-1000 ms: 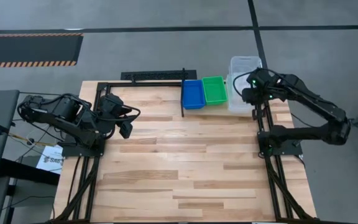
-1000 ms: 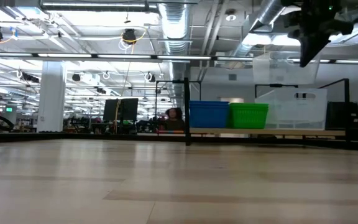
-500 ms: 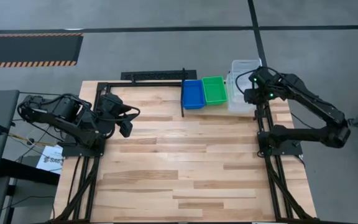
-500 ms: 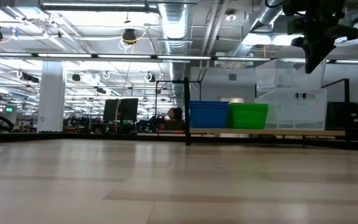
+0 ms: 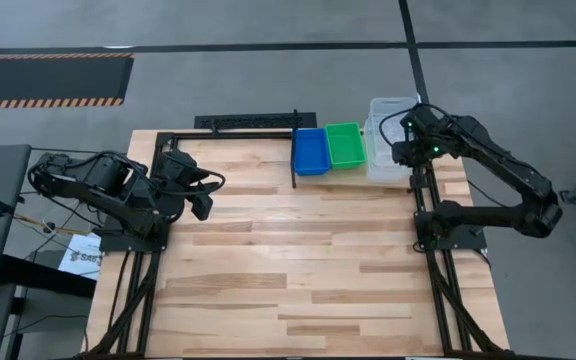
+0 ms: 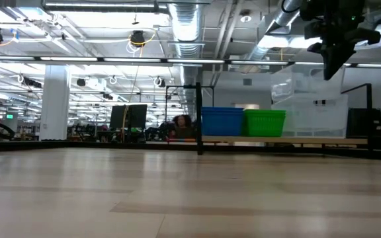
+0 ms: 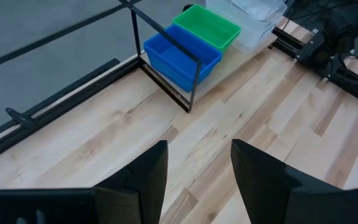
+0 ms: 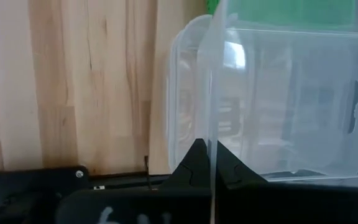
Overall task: Stack baskets on shelf by color
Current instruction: Stack the transparent bins on top of the transparent bins on the shelf, then return to Home Position
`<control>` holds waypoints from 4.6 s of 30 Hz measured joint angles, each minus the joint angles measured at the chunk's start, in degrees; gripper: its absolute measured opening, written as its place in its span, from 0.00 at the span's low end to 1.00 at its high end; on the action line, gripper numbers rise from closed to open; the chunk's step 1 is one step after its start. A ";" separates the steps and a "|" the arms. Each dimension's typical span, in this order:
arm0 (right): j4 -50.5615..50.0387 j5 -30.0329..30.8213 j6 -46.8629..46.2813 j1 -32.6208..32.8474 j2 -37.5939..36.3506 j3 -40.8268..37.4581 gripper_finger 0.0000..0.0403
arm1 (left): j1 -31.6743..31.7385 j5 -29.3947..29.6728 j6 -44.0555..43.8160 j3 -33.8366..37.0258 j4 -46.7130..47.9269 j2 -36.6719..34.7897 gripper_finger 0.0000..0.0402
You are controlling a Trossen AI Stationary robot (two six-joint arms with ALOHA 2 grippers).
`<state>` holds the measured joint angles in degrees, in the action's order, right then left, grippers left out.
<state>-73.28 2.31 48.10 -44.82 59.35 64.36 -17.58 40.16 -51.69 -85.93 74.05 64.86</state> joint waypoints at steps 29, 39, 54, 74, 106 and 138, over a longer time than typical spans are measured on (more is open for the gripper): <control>-1.18 -0.70 -1.55 0.02 0.00 0.00 0.00 | 0.00 1.03 0.02 0.00 0.05 0.00 0.41; -1.31 -0.96 -1.07 0.02 0.00 0.02 0.00 | 0.00 1.03 0.03 0.00 0.06 0.00 0.41; -1.26 -0.94 0.46 0.02 0.00 0.02 0.06 | 0.00 1.03 0.03 0.00 0.05 0.00 0.41; 0.55 -0.87 0.45 -4.46 -0.01 0.04 0.13 | 0.00 1.25 -0.60 0.00 0.03 0.00 0.41; 1.76 -1.10 -3.53 -4.26 -0.02 0.12 0.49 | 0.00 1.27 -0.64 0.00 0.01 0.00 0.41; 25.90 -21.36 -50.93 13.43 -14.77 9.91 0.51 | -0.07 6.34 25.13 1.07 -18.88 -4.99 0.41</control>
<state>-47.38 -19.06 -2.83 -31.38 44.58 74.27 -17.65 46.50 -26.56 -84.86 55.17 59.87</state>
